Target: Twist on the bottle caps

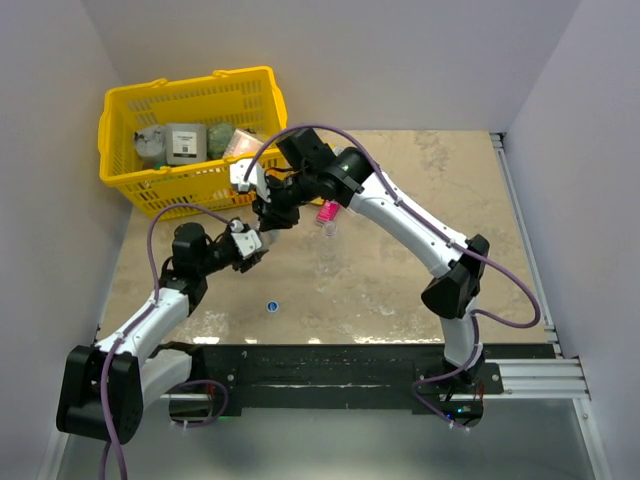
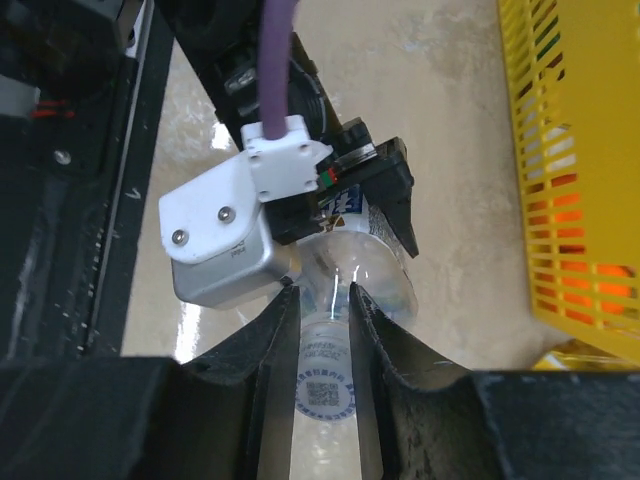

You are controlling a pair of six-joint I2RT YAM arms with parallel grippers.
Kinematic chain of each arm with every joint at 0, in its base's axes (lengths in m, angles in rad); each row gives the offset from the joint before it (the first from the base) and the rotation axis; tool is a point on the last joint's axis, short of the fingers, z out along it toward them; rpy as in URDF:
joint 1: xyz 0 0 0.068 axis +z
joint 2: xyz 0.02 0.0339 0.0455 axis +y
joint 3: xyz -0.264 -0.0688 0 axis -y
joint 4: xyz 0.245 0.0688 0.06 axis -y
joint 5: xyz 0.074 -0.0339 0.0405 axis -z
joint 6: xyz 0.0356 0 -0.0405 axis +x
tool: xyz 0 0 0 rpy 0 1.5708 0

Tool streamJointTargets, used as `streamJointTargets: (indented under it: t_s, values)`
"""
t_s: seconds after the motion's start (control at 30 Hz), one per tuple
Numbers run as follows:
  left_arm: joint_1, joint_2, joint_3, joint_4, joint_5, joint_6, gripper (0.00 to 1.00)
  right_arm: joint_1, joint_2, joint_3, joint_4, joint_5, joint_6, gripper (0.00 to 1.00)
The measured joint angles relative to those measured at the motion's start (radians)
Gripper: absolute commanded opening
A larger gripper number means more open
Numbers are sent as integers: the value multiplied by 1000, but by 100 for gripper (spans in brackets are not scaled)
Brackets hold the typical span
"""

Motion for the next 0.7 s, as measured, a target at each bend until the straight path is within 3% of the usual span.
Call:
streamJointTargets:
  t_s: [0.07, 0.13, 0.23, 0.43, 0.5, 0.63, 0.7]
  values:
    - [-2, 0, -9, 2, -20, -7, 0, -14, 14, 4, 10, -34, 63, 2]
    - [-7, 1, -10, 5, -29, -16, 0, -21, 16, 3, 24, -43, 116, 23]
    - [-8, 1, -10, 24, -35, -24, 0, -24, 10, 1, 58, -39, 185, 39]
    - [-8, -1, -10, 72, -49, -81, 0, -38, -71, -122, 164, 8, 313, 54]
    - [-8, -3, -10, 90, -54, -115, 0, -43, -89, -142, 174, 19, 343, 56]
    - [-7, -6, -11, 114, -58, -172, 0, -44, -98, -163, 200, 33, 379, 46]
    - [-7, -7, -12, 115, -58, -193, 0, -44, -98, -165, 206, 44, 389, 47]
